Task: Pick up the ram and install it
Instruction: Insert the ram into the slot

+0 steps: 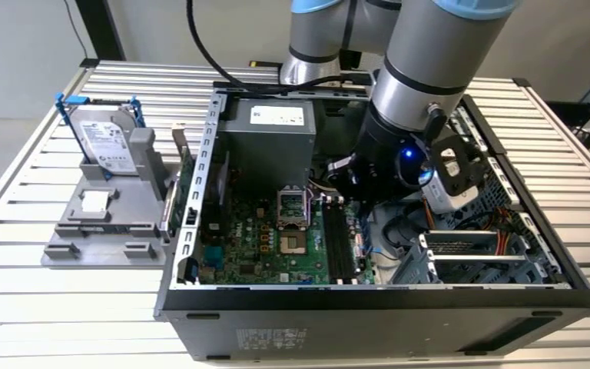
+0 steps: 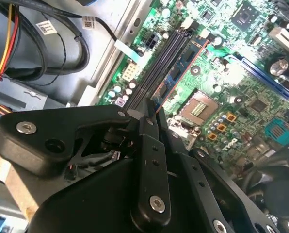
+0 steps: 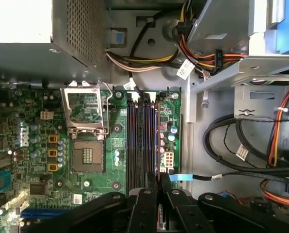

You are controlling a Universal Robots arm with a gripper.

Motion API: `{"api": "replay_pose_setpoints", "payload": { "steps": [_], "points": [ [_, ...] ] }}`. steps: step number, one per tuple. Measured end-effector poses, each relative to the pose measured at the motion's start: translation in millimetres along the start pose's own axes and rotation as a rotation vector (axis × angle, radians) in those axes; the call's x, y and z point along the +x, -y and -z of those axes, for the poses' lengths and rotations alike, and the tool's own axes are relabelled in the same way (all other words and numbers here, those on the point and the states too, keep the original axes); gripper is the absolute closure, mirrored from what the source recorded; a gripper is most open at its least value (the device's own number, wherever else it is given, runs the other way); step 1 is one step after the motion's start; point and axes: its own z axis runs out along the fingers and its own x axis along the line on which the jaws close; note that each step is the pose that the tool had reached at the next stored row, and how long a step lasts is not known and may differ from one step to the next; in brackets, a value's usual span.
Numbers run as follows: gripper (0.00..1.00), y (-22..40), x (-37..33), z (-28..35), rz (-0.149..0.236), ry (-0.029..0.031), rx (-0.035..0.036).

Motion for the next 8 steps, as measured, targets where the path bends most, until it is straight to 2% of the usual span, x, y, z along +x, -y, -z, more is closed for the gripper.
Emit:
{"api": "replay_pose_setpoints", "payload": {
  "steps": [6, 8],
  "points": [
    [1.00, -1.0, -0.2, -10.9, 0.000, 0.0016, 0.0004],
    [1.00, -3.1, -0.2, -14.6, -0.002, 0.0017, 0.0007]
  ]
}}
